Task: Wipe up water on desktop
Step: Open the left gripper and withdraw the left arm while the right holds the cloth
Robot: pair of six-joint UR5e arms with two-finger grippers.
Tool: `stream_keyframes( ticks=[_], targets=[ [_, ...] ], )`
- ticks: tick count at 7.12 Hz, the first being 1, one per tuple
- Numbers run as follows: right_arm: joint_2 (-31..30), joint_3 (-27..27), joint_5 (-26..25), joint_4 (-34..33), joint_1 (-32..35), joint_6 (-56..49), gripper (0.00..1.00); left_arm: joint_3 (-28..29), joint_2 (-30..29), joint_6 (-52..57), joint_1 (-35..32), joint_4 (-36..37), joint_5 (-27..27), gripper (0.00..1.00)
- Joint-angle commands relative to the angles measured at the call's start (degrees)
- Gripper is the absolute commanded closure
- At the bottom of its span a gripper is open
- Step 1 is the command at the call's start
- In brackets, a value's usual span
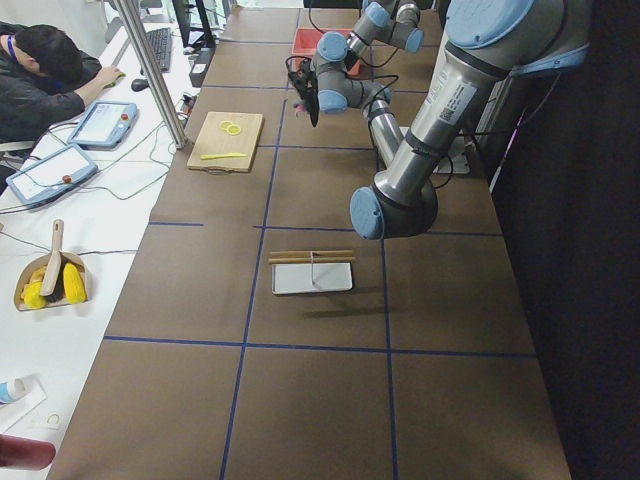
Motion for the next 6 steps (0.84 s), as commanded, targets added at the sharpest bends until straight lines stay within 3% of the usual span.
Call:
stream_keyframes(
  ticks=[1,3,4,6],
  targets=[
    [-0.65,0.44,0.03,0.01,0.18,0.29,1.0,-0.35,0.38,0.1,-2.46,0.21,-0.33,0.0],
    [-3.97,3.5,0.2,-0.08,0.44,-0.06,1.0,-0.36,3.7,4.54,-12.09,0.47,-11.34,0.0],
    [-3.91,3.43,0.12,-0.17,0.35,-0.15,1.0,-1.05,6.94,15.11,-16.41,0.82,-14.28,0.0],
    [-3.9,3.51,0.03,-0.95,0.62,-0.06,1.0,-1.59,12.66,34.37,-22.84,2.56,-15.09,0.0]
  ],
)
